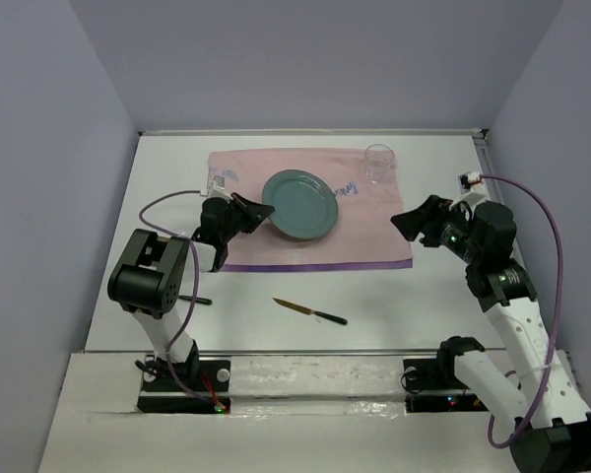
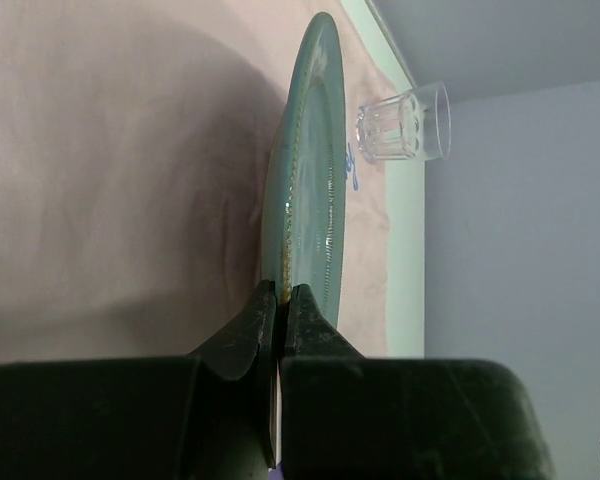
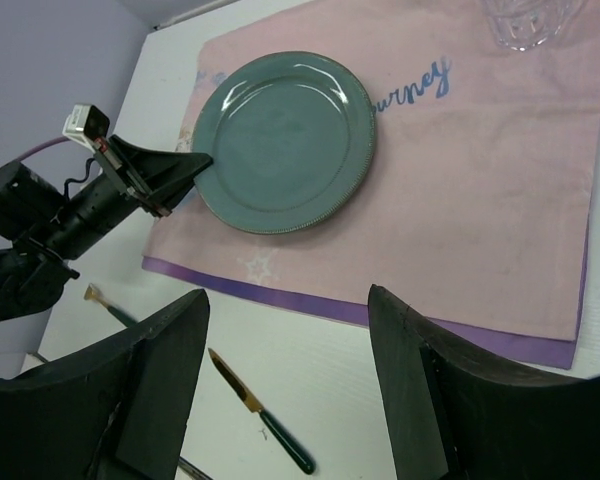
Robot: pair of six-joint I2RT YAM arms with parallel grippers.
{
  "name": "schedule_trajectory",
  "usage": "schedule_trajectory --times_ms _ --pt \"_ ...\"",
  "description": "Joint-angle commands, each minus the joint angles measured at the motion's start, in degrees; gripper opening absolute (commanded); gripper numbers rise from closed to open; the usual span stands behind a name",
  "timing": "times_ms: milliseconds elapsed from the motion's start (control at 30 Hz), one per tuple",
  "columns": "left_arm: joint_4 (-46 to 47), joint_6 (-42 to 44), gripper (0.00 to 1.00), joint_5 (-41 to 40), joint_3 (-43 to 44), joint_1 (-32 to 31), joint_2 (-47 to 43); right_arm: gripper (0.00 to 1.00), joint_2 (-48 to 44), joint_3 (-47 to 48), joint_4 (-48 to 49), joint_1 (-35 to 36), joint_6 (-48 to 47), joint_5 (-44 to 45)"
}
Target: Set the dinner table for one person
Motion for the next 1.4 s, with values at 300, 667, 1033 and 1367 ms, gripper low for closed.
schedule_trajectory --times_ms 300,667,1033,1367 --pt "11.7 0.4 0.16 -0.7 3.6 1.9 3.3 0.7 2.2 -2.1 4.1 1.8 -0.7 0.2" --pt "5.2 4.0 0.88 -2.9 2.7 2.1 2.6 0.7 3.7 -3.4 3.8 6.0 -1.1 2.5" --pt "-11.9 10.6 0.99 -22.9 -4.9 2.1 -16.4 0.72 13.8 -4.1 4.8 23.2 -4.0 7.1" --pt "-27.8 16.4 0.99 -28.7 -7.0 -1.5 -51.6 0.77 28.4 -0.4 3.8 40.1 -8.6 12.4"
